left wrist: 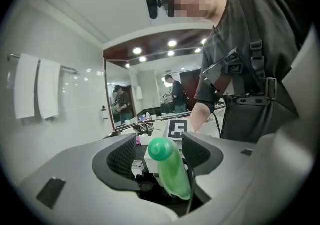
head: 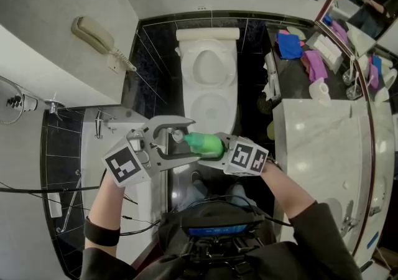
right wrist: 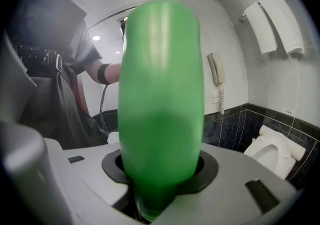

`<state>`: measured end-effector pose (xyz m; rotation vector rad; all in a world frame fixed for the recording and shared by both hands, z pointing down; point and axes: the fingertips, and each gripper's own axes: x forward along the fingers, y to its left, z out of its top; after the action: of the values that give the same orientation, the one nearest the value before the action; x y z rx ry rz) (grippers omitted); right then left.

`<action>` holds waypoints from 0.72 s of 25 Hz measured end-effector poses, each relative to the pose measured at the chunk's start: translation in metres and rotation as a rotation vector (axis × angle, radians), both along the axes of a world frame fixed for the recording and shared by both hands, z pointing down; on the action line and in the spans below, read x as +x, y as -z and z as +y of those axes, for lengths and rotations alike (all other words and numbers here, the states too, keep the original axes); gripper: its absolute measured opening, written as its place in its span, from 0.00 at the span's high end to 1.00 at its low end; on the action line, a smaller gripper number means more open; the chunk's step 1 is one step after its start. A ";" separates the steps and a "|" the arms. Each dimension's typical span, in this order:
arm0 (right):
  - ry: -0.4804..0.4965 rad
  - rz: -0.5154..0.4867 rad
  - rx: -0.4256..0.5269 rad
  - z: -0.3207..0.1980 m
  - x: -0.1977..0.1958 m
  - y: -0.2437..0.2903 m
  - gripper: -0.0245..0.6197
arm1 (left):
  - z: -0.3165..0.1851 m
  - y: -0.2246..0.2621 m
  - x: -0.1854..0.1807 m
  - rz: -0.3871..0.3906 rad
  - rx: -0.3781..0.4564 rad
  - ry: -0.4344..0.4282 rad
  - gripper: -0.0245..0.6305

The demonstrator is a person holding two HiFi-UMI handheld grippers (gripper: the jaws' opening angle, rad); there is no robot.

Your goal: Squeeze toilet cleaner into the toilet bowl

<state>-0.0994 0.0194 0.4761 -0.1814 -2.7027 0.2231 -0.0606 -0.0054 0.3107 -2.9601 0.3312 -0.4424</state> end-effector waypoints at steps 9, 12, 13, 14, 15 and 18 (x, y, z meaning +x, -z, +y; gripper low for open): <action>0.040 -0.010 -0.030 0.010 0.000 0.003 0.67 | 0.006 -0.001 0.005 -0.006 -0.003 -0.022 0.71; 0.041 -0.002 -0.016 0.010 0.000 0.001 0.67 | 0.007 -0.002 0.004 0.008 -0.031 -0.021 0.72; 0.036 0.004 -0.008 0.009 0.001 0.000 0.67 | 0.007 -0.002 0.004 0.016 -0.044 -0.015 0.72; 0.029 0.010 0.003 0.008 0.002 -0.002 0.67 | 0.006 -0.003 0.004 0.025 -0.057 -0.008 0.72; 0.019 0.015 0.016 0.006 0.003 -0.003 0.67 | 0.006 -0.003 0.005 0.035 -0.072 0.002 0.72; -0.028 0.032 0.082 -0.003 0.007 -0.008 0.67 | 0.004 -0.005 0.007 0.077 -0.146 0.049 0.73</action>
<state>-0.0924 0.0163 0.4836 -0.1149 -2.6780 0.1217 -0.0533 -0.0015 0.3155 -3.1235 0.3963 -0.3745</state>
